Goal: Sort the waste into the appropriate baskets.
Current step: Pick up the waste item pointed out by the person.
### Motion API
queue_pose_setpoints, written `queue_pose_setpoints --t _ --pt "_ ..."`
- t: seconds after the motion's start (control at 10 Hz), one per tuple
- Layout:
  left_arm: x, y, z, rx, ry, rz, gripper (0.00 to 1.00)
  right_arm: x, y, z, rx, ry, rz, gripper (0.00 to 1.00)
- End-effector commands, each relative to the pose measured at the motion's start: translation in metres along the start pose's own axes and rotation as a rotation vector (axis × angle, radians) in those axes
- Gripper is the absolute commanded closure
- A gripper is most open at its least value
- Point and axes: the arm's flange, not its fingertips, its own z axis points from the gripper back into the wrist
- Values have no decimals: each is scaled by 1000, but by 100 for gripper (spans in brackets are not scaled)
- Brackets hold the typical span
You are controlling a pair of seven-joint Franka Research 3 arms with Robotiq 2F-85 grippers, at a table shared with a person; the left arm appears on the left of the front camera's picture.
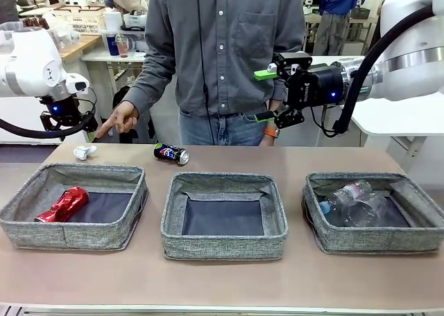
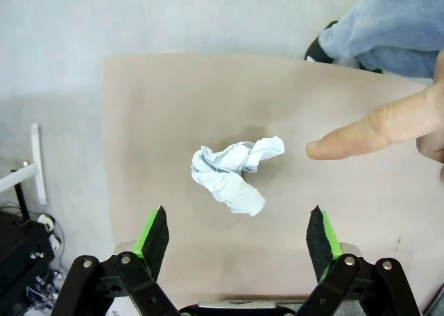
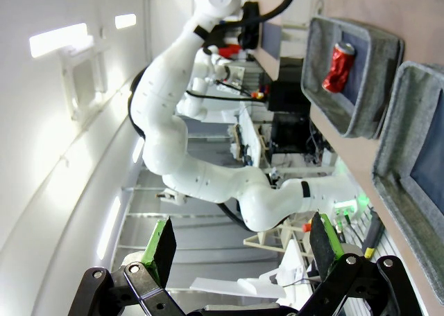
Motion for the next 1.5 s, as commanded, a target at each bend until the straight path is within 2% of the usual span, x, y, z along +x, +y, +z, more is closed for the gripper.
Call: queue_pose_setpoints --t 0.0,0.4,1.4 --pt "2 3 -4 -20 -38 -6 0 -1 0 -2 -1 -10 15 0" --pt "12 8 -8 -16 -36 -1 0 -1 0 -2 -1 -10 15 0" --pt "25 13 -42 -26 43 9 0 -1 0 -2 -1 -10 15 0"
